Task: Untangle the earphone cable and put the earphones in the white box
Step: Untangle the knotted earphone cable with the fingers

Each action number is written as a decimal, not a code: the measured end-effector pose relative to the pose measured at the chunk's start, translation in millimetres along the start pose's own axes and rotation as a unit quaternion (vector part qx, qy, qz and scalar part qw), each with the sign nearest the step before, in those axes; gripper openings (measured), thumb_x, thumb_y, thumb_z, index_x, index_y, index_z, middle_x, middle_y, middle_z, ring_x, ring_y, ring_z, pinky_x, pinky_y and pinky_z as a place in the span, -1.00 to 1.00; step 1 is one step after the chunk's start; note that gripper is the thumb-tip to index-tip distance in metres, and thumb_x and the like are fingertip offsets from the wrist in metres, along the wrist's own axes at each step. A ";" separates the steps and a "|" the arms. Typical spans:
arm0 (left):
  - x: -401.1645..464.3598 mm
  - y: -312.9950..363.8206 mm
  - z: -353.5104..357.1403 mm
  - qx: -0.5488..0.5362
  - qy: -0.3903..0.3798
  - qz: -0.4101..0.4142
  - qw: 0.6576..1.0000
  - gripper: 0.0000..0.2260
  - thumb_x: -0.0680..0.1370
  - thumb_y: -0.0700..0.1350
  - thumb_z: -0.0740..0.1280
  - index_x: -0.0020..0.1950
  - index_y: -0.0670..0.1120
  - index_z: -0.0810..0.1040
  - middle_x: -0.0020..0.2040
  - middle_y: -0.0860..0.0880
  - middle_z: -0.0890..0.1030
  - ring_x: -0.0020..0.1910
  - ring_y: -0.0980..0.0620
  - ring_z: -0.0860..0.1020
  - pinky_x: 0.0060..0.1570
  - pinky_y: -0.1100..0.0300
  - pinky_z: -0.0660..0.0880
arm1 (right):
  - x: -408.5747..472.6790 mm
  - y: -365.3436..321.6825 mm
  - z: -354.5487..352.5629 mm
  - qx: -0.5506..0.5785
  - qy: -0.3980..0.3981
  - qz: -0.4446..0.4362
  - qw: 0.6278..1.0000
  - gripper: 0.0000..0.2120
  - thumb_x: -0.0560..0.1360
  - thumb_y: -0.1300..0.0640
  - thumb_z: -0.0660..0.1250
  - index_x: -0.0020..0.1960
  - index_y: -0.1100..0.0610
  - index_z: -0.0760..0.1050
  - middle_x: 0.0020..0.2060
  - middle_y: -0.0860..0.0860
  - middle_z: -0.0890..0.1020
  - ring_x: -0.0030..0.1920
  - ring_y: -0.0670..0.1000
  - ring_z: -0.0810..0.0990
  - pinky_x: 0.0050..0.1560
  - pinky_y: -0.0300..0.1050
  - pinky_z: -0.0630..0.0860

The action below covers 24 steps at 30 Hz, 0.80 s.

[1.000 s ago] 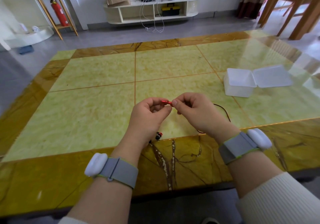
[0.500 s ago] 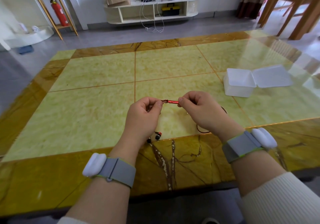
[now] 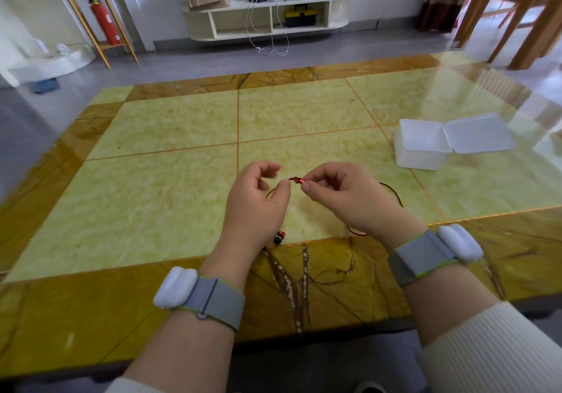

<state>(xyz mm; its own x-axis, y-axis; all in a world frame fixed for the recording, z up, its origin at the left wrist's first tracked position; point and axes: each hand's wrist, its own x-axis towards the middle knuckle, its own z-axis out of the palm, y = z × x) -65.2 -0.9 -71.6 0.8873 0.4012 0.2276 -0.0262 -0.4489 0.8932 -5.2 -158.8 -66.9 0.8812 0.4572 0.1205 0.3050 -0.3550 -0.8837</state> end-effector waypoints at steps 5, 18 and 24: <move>-2.7 -1.6 -2.4 0.085 0.037 0.114 0.989 -0.89 0.45 0.08 0.30 -0.28 0.14 0.46 -0.26 0.18 0.50 -0.17 0.16 0.46 0.01 -0.15 0.48 | 1.4 2.7 -0.6 -0.007 0.020 -0.009 1.000 -0.90 0.50 0.00 0.42 -0.06 0.00 0.65 -0.42 -0.17 0.46 -0.39 -0.12 0.39 -0.32 -0.19 0.39; 2.1 -8.0 2.6 0.069 -0.016 0.104 0.992 -0.89 0.53 -0.11 0.38 -0.21 -0.02 0.61 -0.06 0.16 0.60 0.01 0.15 0.54 -0.02 0.31 0.43 | 0.2 3.1 -4.6 -0.002 -0.010 -0.026 1.000 -0.95 0.51 0.08 0.41 -0.06 0.02 0.65 -0.34 -0.15 0.53 -0.34 -0.03 0.42 -0.29 -0.14 0.41; -3.1 -0.7 2.4 0.006 -0.057 0.040 0.998 -0.89 0.55 -0.09 0.36 -0.16 -0.07 0.59 -0.29 0.08 0.59 -0.43 0.14 0.46 -0.41 0.30 0.43 | -0.2 1.3 -4.2 -0.040 -0.011 -0.029 0.999 -0.92 0.52 0.09 0.38 -0.03 0.04 0.64 -0.21 0.06 0.65 -0.27 -0.14 0.51 -0.23 -0.31 0.45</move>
<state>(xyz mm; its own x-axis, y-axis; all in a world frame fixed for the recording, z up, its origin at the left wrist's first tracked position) -66.8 -3.8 -73.9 0.9295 0.2699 0.2515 -0.0939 -0.4861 0.8688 -3.5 -162.8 -66.3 0.8533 0.4966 0.1588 0.3835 -0.3916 -0.8364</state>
